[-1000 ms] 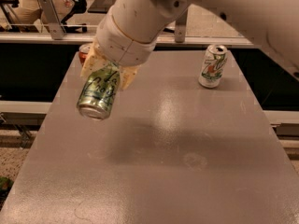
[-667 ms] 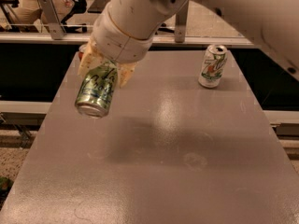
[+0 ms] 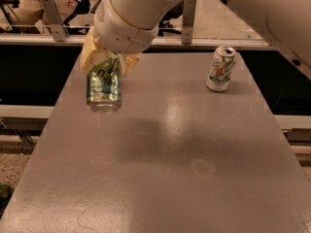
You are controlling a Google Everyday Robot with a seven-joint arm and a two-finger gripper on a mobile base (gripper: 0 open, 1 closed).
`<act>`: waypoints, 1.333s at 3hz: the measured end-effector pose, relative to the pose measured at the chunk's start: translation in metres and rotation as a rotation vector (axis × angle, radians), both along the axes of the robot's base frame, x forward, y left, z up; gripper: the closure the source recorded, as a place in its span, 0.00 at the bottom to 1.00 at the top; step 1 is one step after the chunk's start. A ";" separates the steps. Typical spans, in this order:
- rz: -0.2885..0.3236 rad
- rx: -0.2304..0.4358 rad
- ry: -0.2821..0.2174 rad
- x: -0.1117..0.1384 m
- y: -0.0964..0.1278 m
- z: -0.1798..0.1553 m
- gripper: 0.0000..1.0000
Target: Place green can upright
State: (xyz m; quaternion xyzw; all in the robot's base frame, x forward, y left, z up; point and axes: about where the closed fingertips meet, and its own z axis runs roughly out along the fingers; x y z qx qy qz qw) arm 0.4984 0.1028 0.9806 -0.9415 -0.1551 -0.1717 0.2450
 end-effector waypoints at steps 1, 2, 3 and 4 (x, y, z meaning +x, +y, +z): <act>0.128 -0.024 -0.118 0.001 -0.002 0.008 1.00; 0.223 -0.049 -0.257 -0.002 -0.009 0.010 1.00; 0.286 -0.038 -0.397 -0.003 -0.015 0.013 1.00; 0.335 -0.018 -0.483 -0.004 -0.019 0.015 1.00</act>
Offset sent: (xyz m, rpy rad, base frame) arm 0.0014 -0.0204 0.0044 -0.0719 -0.4586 0.3403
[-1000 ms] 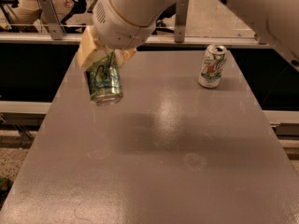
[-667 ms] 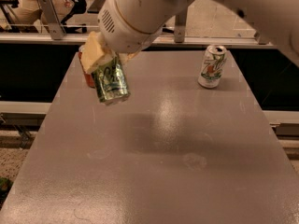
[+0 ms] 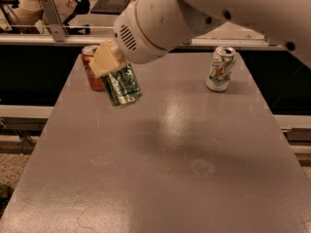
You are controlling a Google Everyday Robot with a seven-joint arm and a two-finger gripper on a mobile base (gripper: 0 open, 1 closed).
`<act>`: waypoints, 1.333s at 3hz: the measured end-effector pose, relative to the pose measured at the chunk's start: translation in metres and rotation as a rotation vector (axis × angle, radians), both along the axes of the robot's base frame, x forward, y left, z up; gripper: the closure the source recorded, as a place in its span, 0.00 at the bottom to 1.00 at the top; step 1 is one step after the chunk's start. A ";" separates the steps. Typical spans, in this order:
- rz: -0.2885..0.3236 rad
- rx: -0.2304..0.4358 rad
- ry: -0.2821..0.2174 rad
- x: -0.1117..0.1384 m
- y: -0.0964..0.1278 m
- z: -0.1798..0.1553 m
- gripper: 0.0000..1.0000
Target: Place green can upright
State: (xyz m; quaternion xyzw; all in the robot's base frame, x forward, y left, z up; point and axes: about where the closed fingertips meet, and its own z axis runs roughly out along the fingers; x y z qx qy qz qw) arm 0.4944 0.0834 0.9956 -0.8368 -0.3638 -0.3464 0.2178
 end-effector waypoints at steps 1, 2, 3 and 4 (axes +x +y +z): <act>0.074 0.008 -0.030 -0.002 -0.007 -0.007 1.00; 0.076 0.008 -0.032 -0.003 -0.007 -0.007 1.00; 0.062 0.024 -0.038 -0.004 -0.007 -0.007 1.00; 0.050 0.056 -0.069 -0.013 -0.006 -0.010 1.00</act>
Offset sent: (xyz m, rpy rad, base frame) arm 0.0022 -0.0173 -0.0201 0.0202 -0.0172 0.0966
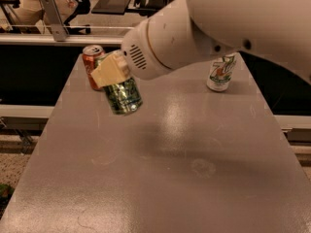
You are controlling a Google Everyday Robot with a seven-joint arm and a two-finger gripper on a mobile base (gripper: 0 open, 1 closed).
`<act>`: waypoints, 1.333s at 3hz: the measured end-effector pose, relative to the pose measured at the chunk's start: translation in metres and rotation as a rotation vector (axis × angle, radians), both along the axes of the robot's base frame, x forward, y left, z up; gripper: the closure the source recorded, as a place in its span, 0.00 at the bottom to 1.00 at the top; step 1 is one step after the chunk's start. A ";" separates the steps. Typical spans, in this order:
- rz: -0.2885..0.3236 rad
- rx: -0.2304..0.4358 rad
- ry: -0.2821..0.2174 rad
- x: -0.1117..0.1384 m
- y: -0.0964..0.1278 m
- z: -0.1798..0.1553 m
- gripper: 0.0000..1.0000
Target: Place green can upright
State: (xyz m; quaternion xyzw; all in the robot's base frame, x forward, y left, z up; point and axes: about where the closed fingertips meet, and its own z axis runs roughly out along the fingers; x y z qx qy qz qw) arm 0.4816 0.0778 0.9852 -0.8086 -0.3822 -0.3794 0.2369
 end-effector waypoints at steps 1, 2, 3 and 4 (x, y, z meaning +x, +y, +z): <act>-0.016 0.059 -0.069 -0.007 -0.006 -0.009 1.00; -0.011 0.128 -0.126 -0.012 -0.007 -0.019 1.00; 0.021 0.181 -0.194 -0.015 -0.004 -0.027 1.00; 0.065 0.227 -0.248 -0.021 0.000 -0.036 1.00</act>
Offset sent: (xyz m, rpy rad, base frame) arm -0.0240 -0.0155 -0.0385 0.2036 -0.2383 0.0346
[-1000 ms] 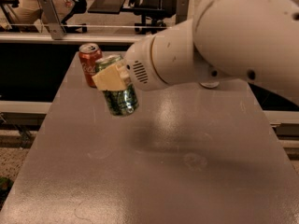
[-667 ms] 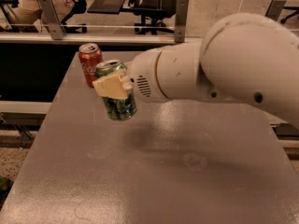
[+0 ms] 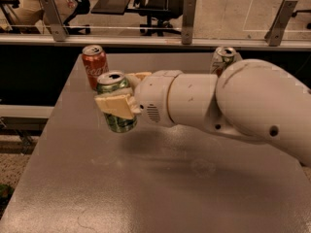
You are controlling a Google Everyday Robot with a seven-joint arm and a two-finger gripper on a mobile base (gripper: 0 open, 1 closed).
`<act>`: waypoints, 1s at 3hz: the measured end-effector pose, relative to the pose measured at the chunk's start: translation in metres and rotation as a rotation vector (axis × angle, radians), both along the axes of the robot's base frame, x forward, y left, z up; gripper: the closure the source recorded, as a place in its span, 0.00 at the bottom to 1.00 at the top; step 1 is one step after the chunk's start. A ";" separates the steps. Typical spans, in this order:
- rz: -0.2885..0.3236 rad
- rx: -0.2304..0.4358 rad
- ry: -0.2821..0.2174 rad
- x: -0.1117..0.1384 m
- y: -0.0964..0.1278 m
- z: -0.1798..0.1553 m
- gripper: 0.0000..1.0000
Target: Place green can upright
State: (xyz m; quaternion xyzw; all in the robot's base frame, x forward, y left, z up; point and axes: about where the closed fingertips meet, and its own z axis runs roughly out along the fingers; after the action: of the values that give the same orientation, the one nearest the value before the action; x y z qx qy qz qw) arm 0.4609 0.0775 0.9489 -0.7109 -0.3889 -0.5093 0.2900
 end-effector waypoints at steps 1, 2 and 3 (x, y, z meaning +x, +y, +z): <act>0.032 0.022 -0.051 -0.010 0.002 -0.011 1.00; 0.040 0.055 -0.066 -0.020 0.004 -0.020 1.00; 0.050 0.097 -0.074 -0.031 0.007 -0.028 1.00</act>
Offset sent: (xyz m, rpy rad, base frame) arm -0.0339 0.0029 -0.0348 0.0891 -0.1257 0.0559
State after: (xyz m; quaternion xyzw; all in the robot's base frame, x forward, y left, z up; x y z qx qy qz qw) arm 0.4295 0.0847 0.9211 -0.6668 -0.3918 -0.5461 0.3219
